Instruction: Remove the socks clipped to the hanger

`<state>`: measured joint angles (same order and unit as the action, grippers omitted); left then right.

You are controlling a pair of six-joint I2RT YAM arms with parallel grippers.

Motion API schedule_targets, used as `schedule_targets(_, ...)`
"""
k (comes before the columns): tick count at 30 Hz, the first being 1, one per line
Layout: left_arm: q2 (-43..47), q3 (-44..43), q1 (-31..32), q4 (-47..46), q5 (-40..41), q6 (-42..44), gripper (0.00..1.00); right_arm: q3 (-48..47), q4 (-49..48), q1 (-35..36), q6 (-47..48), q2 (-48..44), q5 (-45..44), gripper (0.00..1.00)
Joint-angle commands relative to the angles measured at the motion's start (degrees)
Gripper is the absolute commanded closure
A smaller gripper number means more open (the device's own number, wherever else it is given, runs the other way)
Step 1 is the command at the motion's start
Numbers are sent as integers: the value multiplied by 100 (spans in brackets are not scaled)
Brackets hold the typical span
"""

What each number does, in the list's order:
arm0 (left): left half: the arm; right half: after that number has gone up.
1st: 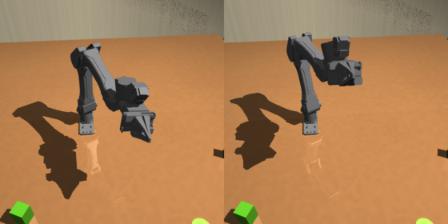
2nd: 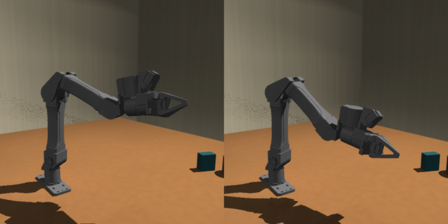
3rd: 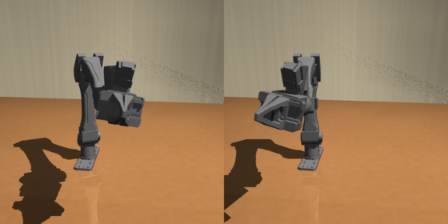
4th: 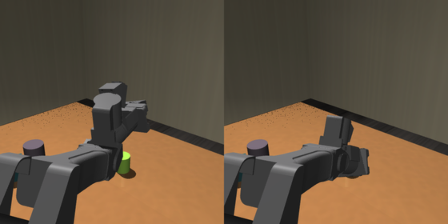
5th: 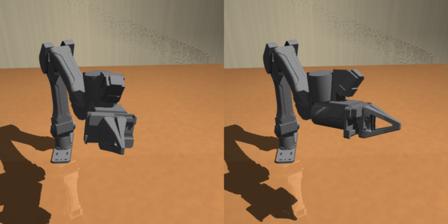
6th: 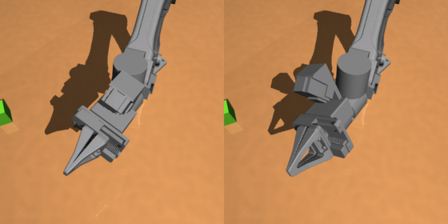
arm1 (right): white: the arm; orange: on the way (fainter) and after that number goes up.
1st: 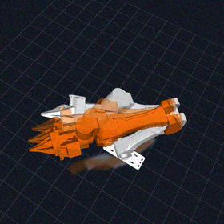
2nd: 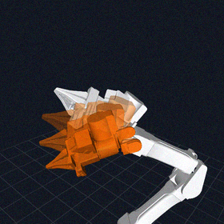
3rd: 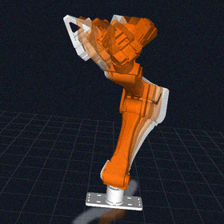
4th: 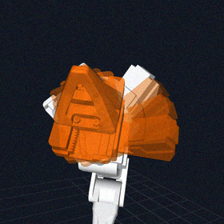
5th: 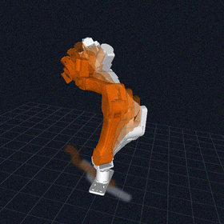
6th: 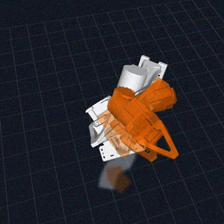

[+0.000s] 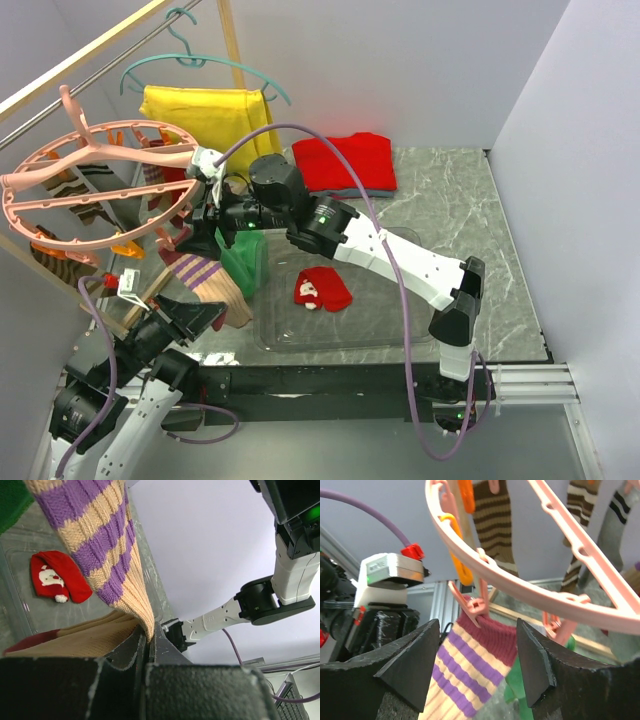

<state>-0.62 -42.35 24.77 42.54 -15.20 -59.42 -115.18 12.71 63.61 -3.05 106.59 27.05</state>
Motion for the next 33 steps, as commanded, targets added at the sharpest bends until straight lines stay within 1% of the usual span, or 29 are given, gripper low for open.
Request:
schedule_targets(1, 45, 16, -8, -193, -202, -8, 99, -216, -541, 81, 68, 143, 353, 30)
schedule_targets(8, 45, 42, -8, -299, -387, -70, 99, -488, -779, 90, -152, 468, 591, 26)
schedule_targets(13, 53, 42, -8, -264, -449, -79, 99, -585, -1059, 90, -284, 600, 644, 27)
schedule_targets(18, 45, 51, -8, -220, -536, -35, 99, -515, -1542, 116, -661, 627, 670, 32)
schedule_targets(21, 45, 42, -8, -176, -580, 9, 99, -506, -1675, 134, -793, 653, 697, 36)
schedule_targets(24, 45, 42, -8, -80, -580, 62, 99, -497, -1701, 134, -917, 671, 530, 44)
schedule_targets(25, 45, 34, -8, -62, -607, 62, 99, -488, -1719, 142, -960, 671, 495, 50)
schedule_targets(27, 45, 34, -8, -27, -607, 79, 99, -462, -1798, 134, -1022, 688, 477, 55)
schedule_targets(28, 45, 34, -8, 8, -616, 88, 99, -479, -1790, 134, -1057, 732, 494, 60)
schedule_targets(30, 229, 25, -8, 26, -572, 71, 99, -620, -1702, 142, -1084, 793, 486, 67)
schedule_targets(31, 238, 25, -8, 35, -563, 62, 99, -707, -1667, 134, -1075, 846, 468, 73)
schedule_targets(33, 256, 7, -8, 61, -563, 79, 99, -778, -1588, 134, -1092, 890, 398, 81)
